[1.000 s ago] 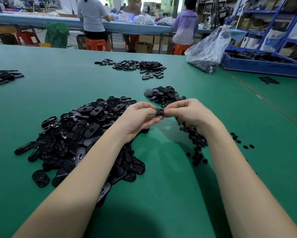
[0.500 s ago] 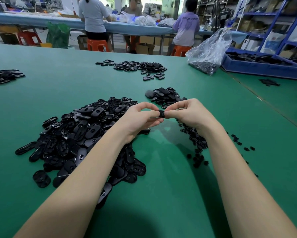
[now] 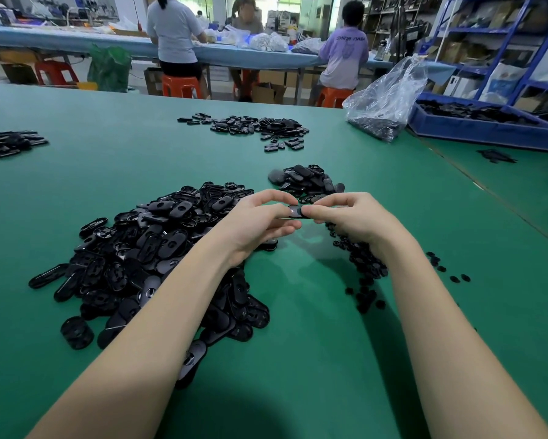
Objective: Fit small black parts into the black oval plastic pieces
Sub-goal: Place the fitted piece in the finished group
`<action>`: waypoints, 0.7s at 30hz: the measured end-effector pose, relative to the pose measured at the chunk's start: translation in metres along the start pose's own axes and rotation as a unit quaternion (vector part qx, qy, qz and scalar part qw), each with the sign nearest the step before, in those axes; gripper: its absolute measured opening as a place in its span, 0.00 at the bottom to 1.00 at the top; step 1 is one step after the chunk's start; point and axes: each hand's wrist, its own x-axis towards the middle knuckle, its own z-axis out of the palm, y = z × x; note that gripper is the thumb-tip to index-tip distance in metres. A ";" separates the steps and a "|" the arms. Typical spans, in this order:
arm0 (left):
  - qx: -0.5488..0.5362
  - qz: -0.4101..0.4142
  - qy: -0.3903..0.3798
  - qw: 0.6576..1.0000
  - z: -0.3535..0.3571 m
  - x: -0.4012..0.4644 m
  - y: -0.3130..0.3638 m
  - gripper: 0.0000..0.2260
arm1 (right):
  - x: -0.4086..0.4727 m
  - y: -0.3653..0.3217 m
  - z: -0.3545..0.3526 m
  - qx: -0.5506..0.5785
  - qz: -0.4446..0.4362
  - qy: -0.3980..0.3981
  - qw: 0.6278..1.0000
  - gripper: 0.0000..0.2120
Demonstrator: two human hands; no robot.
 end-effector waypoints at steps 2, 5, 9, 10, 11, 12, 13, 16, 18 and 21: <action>0.020 0.003 0.007 1.000 0.002 -0.001 -0.001 0.06 | -0.002 0.002 0.004 0.013 0.005 -0.025 1.000 0.11; 0.018 0.010 0.025 0.999 0.005 0.000 -0.005 0.07 | -0.002 0.000 0.007 0.022 -0.003 -0.035 0.999 0.08; 0.029 0.017 0.047 0.998 0.004 0.003 -0.006 0.07 | -0.001 -0.006 0.003 -0.004 -0.023 -0.044 0.999 0.04; 0.035 0.018 0.050 0.998 0.004 0.003 -0.006 0.07 | -0.001 -0.007 0.003 -0.012 -0.027 -0.038 0.999 0.03; 0.039 0.019 0.051 0.998 0.004 0.004 -0.006 0.07 | 0.000 -0.009 0.003 -0.019 -0.029 -0.030 0.999 0.03; 0.039 0.021 0.050 0.998 0.004 0.004 -0.006 0.07 | 0.000 -0.009 0.003 -0.027 -0.029 -0.020 0.999 0.04; 0.038 0.024 0.049 0.998 0.004 0.004 -0.006 0.07 | 0.000 -0.010 0.004 -0.032 -0.027 -0.013 0.999 0.04; 0.038 0.031 0.047 0.998 0.003 0.003 -0.008 0.07 | 0.000 -0.010 0.007 -0.034 -0.023 -0.007 0.999 0.05; 0.040 0.032 0.048 0.998 0.002 0.003 -0.008 0.07 | 0.000 -0.009 0.007 -0.033 -0.024 -0.006 0.999 0.05; 0.052 0.033 0.053 0.997 0.003 0.003 -0.009 0.07 | 0.003 -0.007 0.009 -0.037 -0.027 0.003 0.999 0.06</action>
